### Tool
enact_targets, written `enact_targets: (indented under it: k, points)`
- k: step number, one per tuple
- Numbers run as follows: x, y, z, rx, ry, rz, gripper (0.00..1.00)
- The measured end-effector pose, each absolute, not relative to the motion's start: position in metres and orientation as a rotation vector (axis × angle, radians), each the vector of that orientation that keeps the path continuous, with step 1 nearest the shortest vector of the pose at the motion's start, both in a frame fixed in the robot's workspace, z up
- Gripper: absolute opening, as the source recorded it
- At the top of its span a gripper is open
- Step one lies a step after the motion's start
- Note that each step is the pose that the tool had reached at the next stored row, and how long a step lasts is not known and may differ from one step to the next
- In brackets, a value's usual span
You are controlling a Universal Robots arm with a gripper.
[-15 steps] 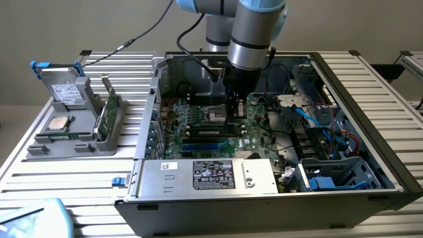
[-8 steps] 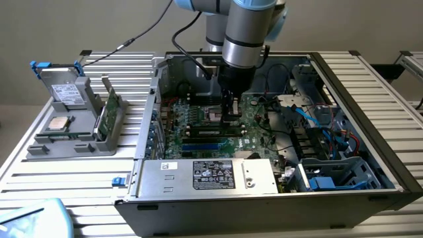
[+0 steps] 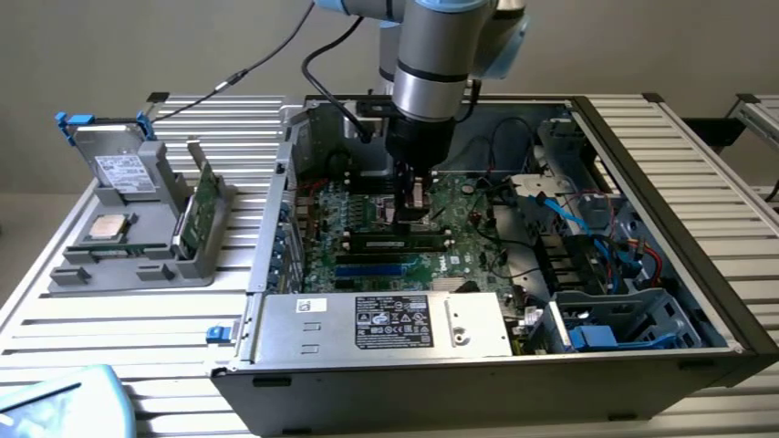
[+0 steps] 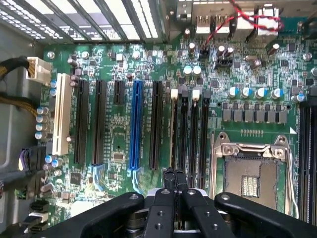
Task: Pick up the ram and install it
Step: 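Press down the ram until it locks into place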
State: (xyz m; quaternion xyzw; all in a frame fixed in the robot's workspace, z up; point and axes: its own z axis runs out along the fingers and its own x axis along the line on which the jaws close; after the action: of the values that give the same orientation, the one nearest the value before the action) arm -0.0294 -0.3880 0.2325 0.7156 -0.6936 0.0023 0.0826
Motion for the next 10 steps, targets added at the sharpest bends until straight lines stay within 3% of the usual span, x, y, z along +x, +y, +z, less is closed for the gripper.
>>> enact_targets:
  k: [10]
  points:
    - [-0.0386, -0.388, 0.2267, 2.132, -2.068, 0.017, 0.11]
